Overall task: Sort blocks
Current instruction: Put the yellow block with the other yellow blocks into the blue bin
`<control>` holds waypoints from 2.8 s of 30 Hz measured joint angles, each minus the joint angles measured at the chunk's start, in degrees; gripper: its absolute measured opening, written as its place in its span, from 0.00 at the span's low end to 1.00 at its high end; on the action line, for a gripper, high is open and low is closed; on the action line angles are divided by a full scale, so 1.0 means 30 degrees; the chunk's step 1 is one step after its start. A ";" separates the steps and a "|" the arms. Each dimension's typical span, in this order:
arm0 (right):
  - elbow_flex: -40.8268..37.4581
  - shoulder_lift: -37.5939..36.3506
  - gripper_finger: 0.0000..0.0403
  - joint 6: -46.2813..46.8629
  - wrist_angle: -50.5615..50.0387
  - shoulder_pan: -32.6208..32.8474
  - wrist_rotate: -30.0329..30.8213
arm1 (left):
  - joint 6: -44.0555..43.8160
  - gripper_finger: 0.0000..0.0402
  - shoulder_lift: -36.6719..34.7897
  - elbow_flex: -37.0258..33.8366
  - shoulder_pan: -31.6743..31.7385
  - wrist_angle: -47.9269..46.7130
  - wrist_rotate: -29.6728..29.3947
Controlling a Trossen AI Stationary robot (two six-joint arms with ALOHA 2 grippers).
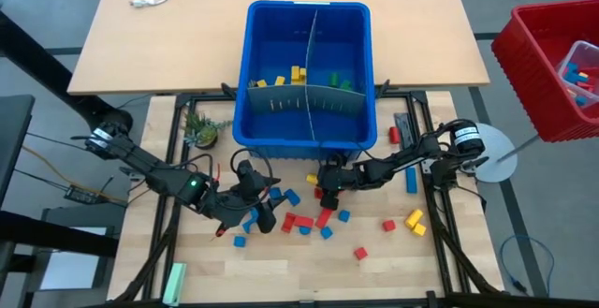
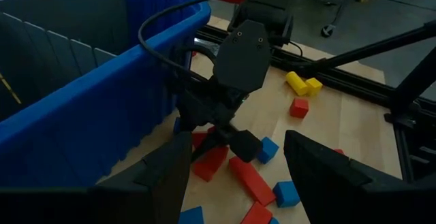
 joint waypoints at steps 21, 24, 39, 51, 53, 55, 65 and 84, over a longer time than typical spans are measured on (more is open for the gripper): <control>-0.0066 0.0022 0.33 -0.0938 -0.0126 -0.0328 -0.0506 | -0.0143 0.61 0.0000 0.0000 0.0000 0.0125 0.0007; -0.0066 0.0022 0.26 -0.0837 -0.0038 -0.0317 -0.0538 | -0.0149 0.61 0.0000 0.0000 0.0000 0.0124 0.0006; -0.0246 -0.1807 0.25 -0.0801 0.0958 0.0549 -0.0697 | -0.0151 0.61 0.0000 0.0000 0.0003 0.0124 0.0007; -0.0138 -0.7972 0.16 -0.1034 0.1752 0.1217 -0.0031 | -0.0078 0.61 0.0000 0.0000 0.0000 0.0130 0.0001; -0.0117 -0.8887 0.11 -0.1144 0.1893 0.1156 0.0028 | -0.0070 0.61 0.0000 0.0000 0.0000 0.0138 0.0007; -0.0117 -0.9483 0.06 -0.1150 0.1941 0.1037 0.0084 | -0.0070 0.61 0.0000 0.0000 0.0002 0.0124 0.0005; -0.0117 -0.8250 0.16 -0.0864 0.2433 0.1426 -0.1488 | -0.0067 0.61 0.0013 0.0000 0.0050 0.0517 -0.0608; -0.0095 -0.7089 0.35 -0.0305 0.2815 0.2149 -0.0773 | 0.1234 0.60 0.4701 -0.0328 0.2686 -0.8537 0.3794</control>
